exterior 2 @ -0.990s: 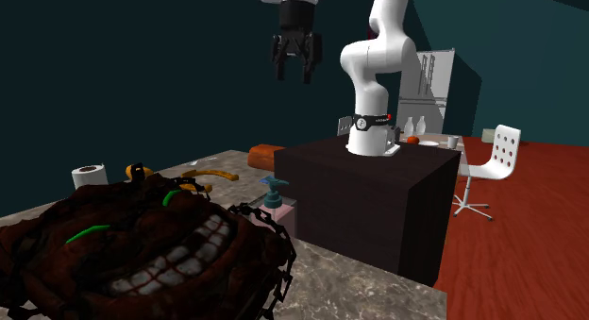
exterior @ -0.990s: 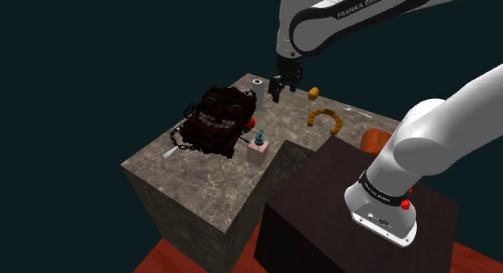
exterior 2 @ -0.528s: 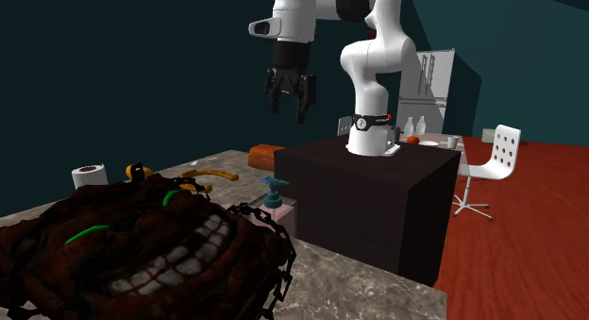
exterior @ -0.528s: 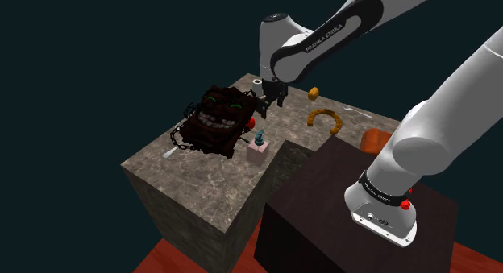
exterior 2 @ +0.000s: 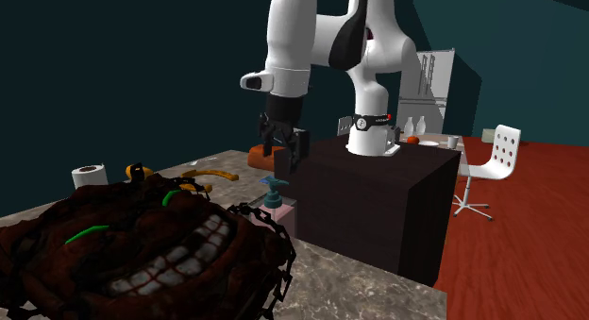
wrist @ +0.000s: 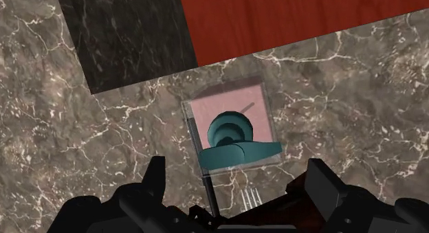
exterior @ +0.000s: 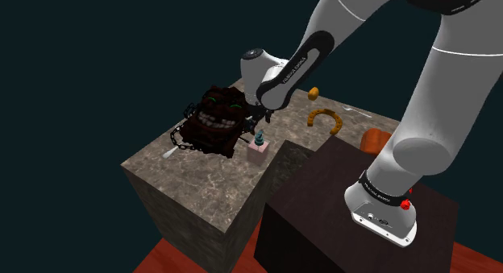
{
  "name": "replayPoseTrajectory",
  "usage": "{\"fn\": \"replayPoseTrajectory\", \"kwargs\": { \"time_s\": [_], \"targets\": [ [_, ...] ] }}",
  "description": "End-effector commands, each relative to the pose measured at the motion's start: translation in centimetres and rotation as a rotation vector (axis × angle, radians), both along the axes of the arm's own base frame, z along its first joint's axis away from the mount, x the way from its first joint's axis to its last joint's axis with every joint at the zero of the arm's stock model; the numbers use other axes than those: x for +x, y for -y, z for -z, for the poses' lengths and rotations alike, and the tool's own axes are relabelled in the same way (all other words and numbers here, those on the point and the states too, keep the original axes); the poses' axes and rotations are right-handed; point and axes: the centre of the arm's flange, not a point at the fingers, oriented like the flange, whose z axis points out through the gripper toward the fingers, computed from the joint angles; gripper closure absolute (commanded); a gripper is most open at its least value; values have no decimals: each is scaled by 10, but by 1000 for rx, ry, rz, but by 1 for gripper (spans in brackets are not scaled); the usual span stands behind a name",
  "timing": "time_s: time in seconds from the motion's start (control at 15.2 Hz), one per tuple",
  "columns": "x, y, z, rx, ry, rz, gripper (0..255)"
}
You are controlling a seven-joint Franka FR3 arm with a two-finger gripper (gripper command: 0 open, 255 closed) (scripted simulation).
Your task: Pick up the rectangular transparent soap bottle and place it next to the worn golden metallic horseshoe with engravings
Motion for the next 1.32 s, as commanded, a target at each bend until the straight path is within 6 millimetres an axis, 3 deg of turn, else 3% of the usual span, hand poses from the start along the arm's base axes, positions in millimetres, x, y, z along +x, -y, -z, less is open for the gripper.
{"fn": "replayPoseTrajectory", "kwargs": {
  "time_s": [0.0,0.59,1.06,1.12,1.25],
  "targets": [
    [7,-2,27,-14,-7,-2,0],
    [7,6,71,-17,-8,-2,0],
    [7,6,71,-17,-8,-2,0],
    [7,6,71,-17,-8,-2,255],
    [7,6,71,-17,-9,-2,255]
  ]
}}
